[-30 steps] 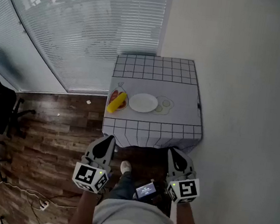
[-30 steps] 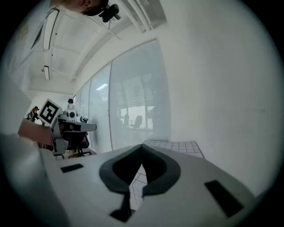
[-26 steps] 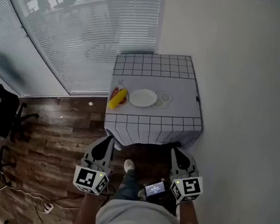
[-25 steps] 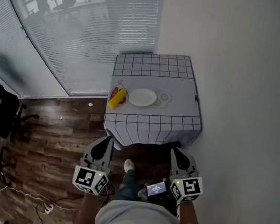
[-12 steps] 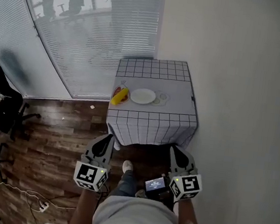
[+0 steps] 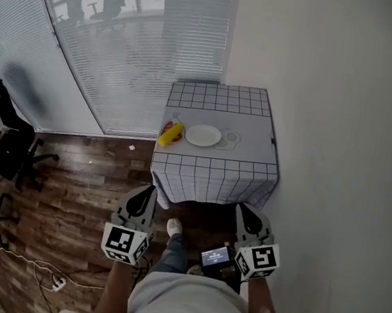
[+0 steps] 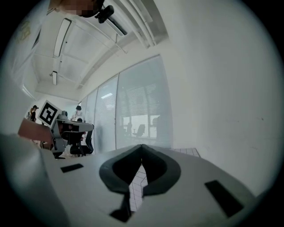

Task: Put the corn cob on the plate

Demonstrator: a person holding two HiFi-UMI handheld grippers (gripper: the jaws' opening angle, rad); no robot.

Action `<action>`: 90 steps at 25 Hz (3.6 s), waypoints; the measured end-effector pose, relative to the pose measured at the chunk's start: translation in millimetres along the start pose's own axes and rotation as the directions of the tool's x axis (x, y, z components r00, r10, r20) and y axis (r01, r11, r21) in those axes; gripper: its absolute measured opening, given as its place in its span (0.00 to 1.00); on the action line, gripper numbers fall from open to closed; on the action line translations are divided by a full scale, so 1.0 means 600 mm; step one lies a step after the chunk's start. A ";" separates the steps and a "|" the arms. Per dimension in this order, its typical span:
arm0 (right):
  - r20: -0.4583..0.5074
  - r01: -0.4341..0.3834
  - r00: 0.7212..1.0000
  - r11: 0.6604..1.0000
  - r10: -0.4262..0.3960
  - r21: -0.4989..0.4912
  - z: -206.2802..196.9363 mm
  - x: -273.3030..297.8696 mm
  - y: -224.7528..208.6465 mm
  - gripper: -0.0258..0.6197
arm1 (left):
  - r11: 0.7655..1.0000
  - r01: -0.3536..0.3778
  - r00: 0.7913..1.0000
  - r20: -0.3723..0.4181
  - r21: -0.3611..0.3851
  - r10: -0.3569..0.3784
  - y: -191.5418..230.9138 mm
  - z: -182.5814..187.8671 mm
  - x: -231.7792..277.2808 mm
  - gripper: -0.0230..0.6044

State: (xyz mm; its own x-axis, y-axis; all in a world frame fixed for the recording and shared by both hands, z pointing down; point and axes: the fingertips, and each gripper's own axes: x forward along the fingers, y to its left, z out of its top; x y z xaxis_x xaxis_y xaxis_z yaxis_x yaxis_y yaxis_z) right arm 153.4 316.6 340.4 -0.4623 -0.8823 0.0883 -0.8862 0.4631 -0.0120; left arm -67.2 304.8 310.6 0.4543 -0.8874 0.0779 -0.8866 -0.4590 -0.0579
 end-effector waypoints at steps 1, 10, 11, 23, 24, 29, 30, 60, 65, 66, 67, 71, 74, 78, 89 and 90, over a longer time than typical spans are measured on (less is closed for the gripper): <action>0.002 -0.006 1.000 1.000 0.006 -0.007 -0.001 0.006 -0.002 0.05 | 1.000 -0.004 1.000 -0.005 0.001 0.004 0.003 -0.004 0.005 0.05; -0.033 -0.019 0.999 1.000 0.019 -0.013 -0.018 0.094 -0.030 0.05 | 1.000 -0.017 0.999 -0.043 -0.011 0.017 0.060 -0.033 0.075 0.05; -0.041 -0.019 0.999 1.000 0.019 -0.014 -0.021 0.108 -0.035 0.05 | 1.000 -0.018 0.999 -0.048 -0.013 0.017 0.068 -0.038 0.089 0.05; -0.065 -0.043 0.997 0.993 0.036 -0.112 -0.007 0.344 -0.085 0.05 | 0.998 0.034 0.997 -0.068 -0.043 -0.037 0.210 -0.063 0.293 0.05; -0.066 -0.047 0.997 0.991 0.039 -0.123 -0.002 0.363 -0.085 0.05 | 0.999 0.036 0.997 -0.072 -0.041 -0.039 0.225 -0.063 0.307 0.05; -0.142 -0.098 0.987 0.972 0.069 -0.212 -0.017 0.451 -0.082 0.05 | 1.000 0.022 0.992 -0.122 -0.021 -0.024 0.286 -0.085 0.366 0.05; -0.162 -0.110 0.984 0.964 0.071 -0.244 -0.022 0.468 -0.080 0.05 | 1.000 0.014 0.989 -0.144 -0.016 -0.016 0.297 -0.096 0.376 0.05; -0.469 -0.514 0.818 0.790 0.335 -0.333 -0.132 0.682 -0.036 0.05 | 0.999 -0.022 0.903 -0.429 -0.042 0.002 0.374 -0.253 0.484 0.05; -0.503 -0.600 0.758 0.747 0.416 -0.287 -0.151 0.701 -0.028 0.05 | 0.999 -0.014 0.876 -0.482 -0.044 -0.009 0.358 -0.292 0.490 0.05; -0.505 -0.616 0.747 0.736 0.432 -0.280 -0.154 0.705 -0.025 0.05 | 0.999 -0.011 0.872 -0.489 -0.038 -0.009 0.355 -0.298 0.491 0.05; -0.512 -0.633 0.734 0.722 0.446 -0.280 -0.160 0.708 -0.022 0.05 | 1.000 -0.003 0.869 -0.495 -0.026 -0.010 0.352 -0.302 0.491 0.05; -0.555 -0.708 0.674 0.643 0.488 -0.294 -0.196 0.721 -0.017 0.07 | 0.999 0.024 0.853 -0.522 0.022 -0.009 0.346 -0.310 0.492 0.05; -0.575 -0.743 0.637 0.606 0.513 -0.283 -0.219 0.735 -0.015 0.14 | 1.000 0.013 0.837 -0.547 -0.003 -0.013 0.344 -0.336 0.491 0.05; -0.593 -0.782 0.594 0.564 0.544 -0.265 -0.243 0.756 -0.007 0.18 | 1.000 0.016 0.815 -0.578 -0.022 -0.026 0.340 -0.370 0.493 0.11; -0.689 -0.900 0.406 0.395 0.600 -0.186 -0.323 0.802 0.007 0.35 | 0.992 0.054 0.759 -0.641 -0.112 -0.114 0.319 -0.440 0.512 0.36; -0.697 -0.907 0.389 0.383 0.603 -0.175 -0.331 0.807 0.008 0.37 | 0.992 0.057 0.752 -0.648 -0.115 -0.119 0.318 -0.448 0.513 0.37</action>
State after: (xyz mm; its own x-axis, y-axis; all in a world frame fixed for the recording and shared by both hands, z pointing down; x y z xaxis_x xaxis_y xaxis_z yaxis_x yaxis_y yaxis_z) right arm -68.4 -91.6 580.7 -0.6930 -0.0058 0.7209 0.0854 0.9923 0.0900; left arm -120.1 -44.4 590.9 0.3906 -0.5853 0.7105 -0.8631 -0.5012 0.0616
